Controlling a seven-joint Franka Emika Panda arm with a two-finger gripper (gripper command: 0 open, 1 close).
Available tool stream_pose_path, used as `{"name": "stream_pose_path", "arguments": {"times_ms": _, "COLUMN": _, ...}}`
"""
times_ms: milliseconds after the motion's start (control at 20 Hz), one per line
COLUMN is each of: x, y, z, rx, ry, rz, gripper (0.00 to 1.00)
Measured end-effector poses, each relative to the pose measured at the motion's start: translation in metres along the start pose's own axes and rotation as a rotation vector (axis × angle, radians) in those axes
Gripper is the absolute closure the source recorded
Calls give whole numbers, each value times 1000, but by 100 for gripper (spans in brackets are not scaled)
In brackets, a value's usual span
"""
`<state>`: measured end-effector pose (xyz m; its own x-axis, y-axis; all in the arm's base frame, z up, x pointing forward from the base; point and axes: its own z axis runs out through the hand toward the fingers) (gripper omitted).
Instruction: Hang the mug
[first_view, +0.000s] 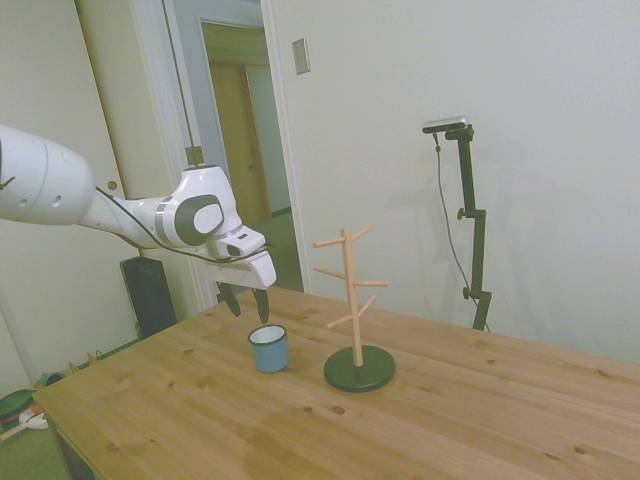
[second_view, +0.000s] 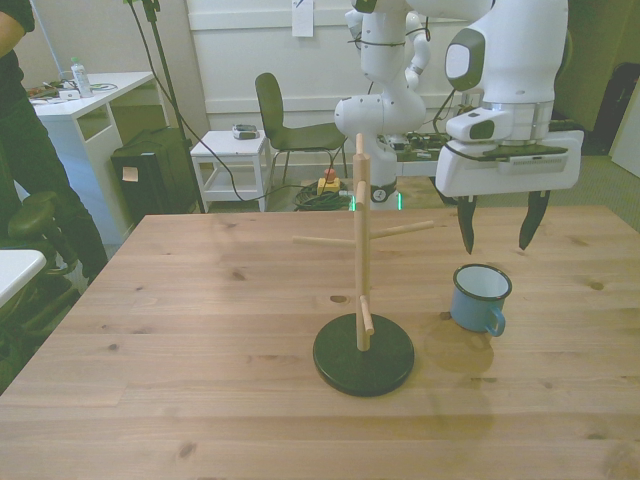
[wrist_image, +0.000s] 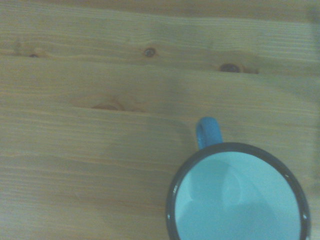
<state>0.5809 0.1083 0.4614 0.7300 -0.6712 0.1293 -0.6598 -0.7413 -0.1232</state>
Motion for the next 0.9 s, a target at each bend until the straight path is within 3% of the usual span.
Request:
{"name": "stream_pose_path", "arguments": {"times_ms": 600, "x": 8, "y": -16, "z": 59, "rx": -63, "ry": -24, "rz": -14, "gripper": 0}}
{"name": "stream_pose_path", "arguments": {"times_ms": 650, "x": 10, "y": -17, "z": 66, "rx": -74, "ry": -22, "rz": -10, "gripper": 100}}
{"name": "stream_pose_path", "arguments": {"times_ms": 900, "x": 10, "y": -22, "z": 85, "rx": -98, "ry": -26, "rz": -18, "gripper": 100}}
